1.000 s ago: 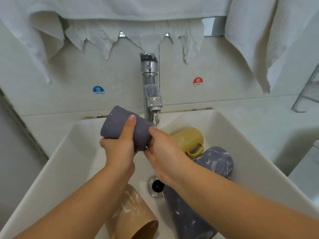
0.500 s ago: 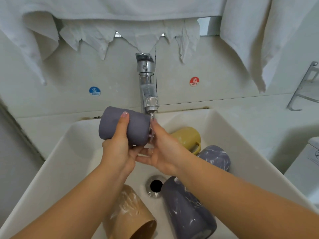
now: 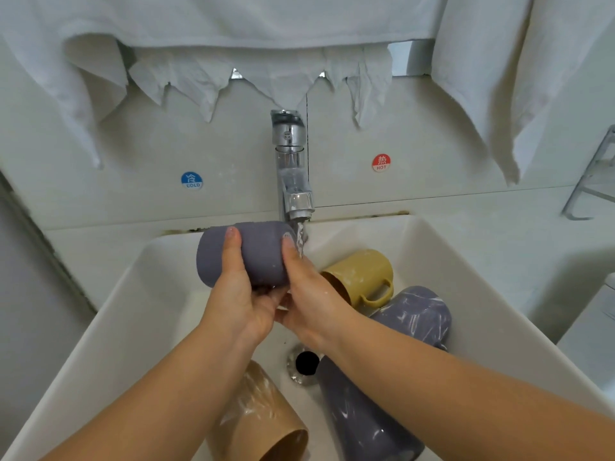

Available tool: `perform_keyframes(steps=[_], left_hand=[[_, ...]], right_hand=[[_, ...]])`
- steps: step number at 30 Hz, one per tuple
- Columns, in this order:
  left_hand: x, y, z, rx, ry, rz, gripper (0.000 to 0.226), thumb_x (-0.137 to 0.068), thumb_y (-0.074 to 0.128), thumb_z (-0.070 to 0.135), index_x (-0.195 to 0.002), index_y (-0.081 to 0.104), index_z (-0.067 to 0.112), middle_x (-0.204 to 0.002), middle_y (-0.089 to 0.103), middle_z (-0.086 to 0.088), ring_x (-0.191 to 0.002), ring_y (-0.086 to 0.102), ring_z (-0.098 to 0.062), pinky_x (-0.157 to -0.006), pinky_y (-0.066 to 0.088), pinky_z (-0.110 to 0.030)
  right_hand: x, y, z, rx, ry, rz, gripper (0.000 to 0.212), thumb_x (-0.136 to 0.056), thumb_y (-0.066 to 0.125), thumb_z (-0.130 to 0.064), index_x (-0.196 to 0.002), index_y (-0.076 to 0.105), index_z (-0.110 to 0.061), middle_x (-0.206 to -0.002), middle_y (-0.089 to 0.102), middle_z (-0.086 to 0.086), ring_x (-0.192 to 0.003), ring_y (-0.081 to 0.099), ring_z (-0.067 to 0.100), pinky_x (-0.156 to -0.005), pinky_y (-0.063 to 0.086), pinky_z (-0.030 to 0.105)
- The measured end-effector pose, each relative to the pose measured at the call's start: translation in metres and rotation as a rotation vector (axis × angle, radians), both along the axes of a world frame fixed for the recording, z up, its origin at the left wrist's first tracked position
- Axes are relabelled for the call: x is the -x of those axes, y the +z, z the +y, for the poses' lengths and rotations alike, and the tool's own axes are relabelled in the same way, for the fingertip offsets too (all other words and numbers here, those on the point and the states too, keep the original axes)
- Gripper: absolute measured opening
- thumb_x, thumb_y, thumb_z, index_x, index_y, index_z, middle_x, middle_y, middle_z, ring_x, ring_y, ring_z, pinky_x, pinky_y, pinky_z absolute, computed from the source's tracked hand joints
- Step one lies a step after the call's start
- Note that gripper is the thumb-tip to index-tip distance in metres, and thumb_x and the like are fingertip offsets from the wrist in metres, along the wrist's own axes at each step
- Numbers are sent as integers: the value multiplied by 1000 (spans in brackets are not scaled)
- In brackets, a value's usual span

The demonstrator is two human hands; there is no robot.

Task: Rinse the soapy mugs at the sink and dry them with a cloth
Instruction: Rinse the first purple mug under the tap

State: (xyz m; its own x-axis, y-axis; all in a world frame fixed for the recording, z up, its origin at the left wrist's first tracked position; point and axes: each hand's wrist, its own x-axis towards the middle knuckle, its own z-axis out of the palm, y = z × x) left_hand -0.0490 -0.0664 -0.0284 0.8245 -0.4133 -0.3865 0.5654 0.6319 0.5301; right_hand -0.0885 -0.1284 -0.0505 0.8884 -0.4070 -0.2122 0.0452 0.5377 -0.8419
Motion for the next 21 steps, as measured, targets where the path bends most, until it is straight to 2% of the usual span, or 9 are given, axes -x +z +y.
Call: perform_keyframes(steps=[3,6,8,10,12,14,17,21], left_hand=[[9,-3,-8,-40,-21,-63,44,-84,70,42,-112,54,12,-112,68,-9,-91,70,-23,-62,61,-38],[9,-9,-15,-78,3,-79,53,-82,72,41,-120,53,11,-115,69,-9,-96,70,-25,-64,62,-40],[3,-9,-13,-87,34,-51,52,-82,72,45,-118,53,13,-112,69,-7,-93,70,-25,-63,61,-40],[-2,-7,-8,-110,55,-16,56,-80,72,50,-119,54,15,-106,69,-4,-83,70,-21,-55,58,-35],[0,-6,-6,-112,56,8,57,-78,72,53,-119,55,17,-107,70,-2,-77,70,-18,-59,56,-35],[5,-7,-9,-84,34,15,57,-77,73,54,-118,56,18,-107,70,0,-78,70,-16,-65,55,-35],[8,-10,-15,-69,40,-17,56,-76,76,49,-117,54,17,-106,71,-1,-85,71,-18,-61,57,-35],[7,-15,-16,-110,55,-83,41,-80,75,41,-104,52,16,-109,68,-2,-92,70,-20,-61,59,-36]], right_hand=[[-3,3,-9,-116,-89,59,55,-92,46,-60,-123,60,-16,-109,72,9,-96,70,23,-81,57,35],[-4,-2,-15,-142,-165,110,53,-100,35,-53,-125,60,-13,-111,71,12,-100,69,25,-84,57,37],[0,-3,-7,-143,-166,117,45,-102,35,-44,-122,61,-14,-108,71,9,-95,70,22,-73,58,32],[2,-3,7,-113,-118,117,36,-103,35,-41,-120,59,-21,-105,70,2,-86,67,13,-63,54,27],[0,-1,15,-86,-101,100,37,-102,35,-44,-129,51,-25,-110,67,-1,-82,64,8,-60,50,26],[-3,2,13,-71,-130,85,43,-99,39,-48,-131,50,-22,-108,67,0,-81,65,10,-61,50,24],[-2,4,0,-90,-172,119,44,-99,41,-49,-123,58,-17,-99,71,3,-82,69,15,-60,53,25],[1,-5,-10,-89,-171,140,37,-103,35,-31,-121,62,-12,-105,72,11,-93,70,24,-68,59,31]])
